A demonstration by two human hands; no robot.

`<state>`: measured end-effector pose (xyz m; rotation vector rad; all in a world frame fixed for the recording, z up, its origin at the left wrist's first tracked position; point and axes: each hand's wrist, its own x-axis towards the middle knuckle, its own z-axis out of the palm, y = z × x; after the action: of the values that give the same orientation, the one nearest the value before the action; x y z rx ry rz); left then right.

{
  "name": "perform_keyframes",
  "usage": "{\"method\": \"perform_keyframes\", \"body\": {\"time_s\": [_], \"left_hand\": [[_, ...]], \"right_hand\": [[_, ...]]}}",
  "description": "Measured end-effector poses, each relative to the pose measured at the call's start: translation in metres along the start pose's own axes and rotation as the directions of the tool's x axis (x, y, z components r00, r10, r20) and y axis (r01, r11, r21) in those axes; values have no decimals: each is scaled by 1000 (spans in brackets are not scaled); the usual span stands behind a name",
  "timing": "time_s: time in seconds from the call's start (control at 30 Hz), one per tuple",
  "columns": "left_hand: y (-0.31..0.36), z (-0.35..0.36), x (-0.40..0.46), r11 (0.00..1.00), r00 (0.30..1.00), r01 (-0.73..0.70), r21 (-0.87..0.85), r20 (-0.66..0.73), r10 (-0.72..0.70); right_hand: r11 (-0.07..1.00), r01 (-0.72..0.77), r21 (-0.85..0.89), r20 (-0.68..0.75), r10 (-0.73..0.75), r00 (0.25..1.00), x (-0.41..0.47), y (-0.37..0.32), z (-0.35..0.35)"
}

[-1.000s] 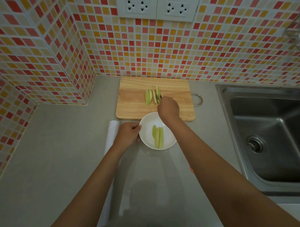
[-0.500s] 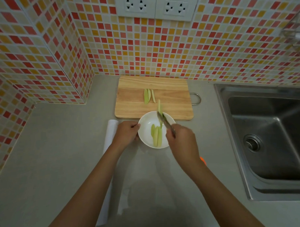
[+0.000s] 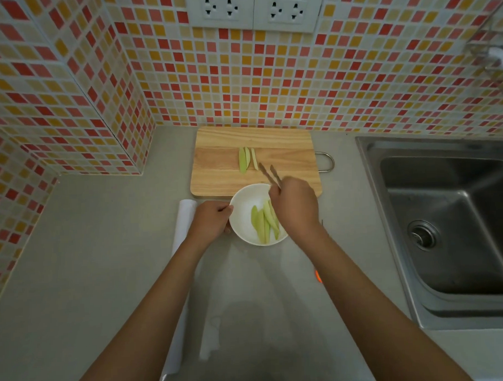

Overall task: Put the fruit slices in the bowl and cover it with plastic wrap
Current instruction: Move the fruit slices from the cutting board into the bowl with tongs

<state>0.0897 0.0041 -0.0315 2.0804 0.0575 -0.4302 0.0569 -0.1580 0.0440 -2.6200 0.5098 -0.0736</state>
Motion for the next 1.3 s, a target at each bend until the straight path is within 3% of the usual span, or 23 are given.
{"method": "perform_keyframes", "body": {"time_s": [0.2,0.37,0.67,0.83,0.93,1.03,1.1,1.3], "left_hand": [[0,0,1,1000,1000,19,-10,3,-19],[1,0,1,1000,1000,16,-9,7,-16],[2,0,0,1000,1000,2,3,-8,-2],[1,0,1,1000,1000,2,-8,-9,-3],[1,0,0,1000,1000,10,-23,-2,-10],[2,0,-1,1000,1000,-6,-6,2,6],[2,0,-1,1000,1000,-9,-4,3,9],[0,0,0,1000,1000,5,-23,9,-5]], "right_hand": [[993,40,-107,171,-21,985,73,-19,32],[998,22,-62,137,-14,990,76,-14,30],[992,48,112,84,-58,995,-54,31,-18],[997,28,-72,237,-10,971,-83,34,-3],[997,31,-73,164,-19,986,-70,27,-2],[997,13,71,62,-17,998,-35,8,-5],[991,-10,131,74,0,997,1,-9,2],[999,25,-31,163,-19,986,75,-35,42]]}}
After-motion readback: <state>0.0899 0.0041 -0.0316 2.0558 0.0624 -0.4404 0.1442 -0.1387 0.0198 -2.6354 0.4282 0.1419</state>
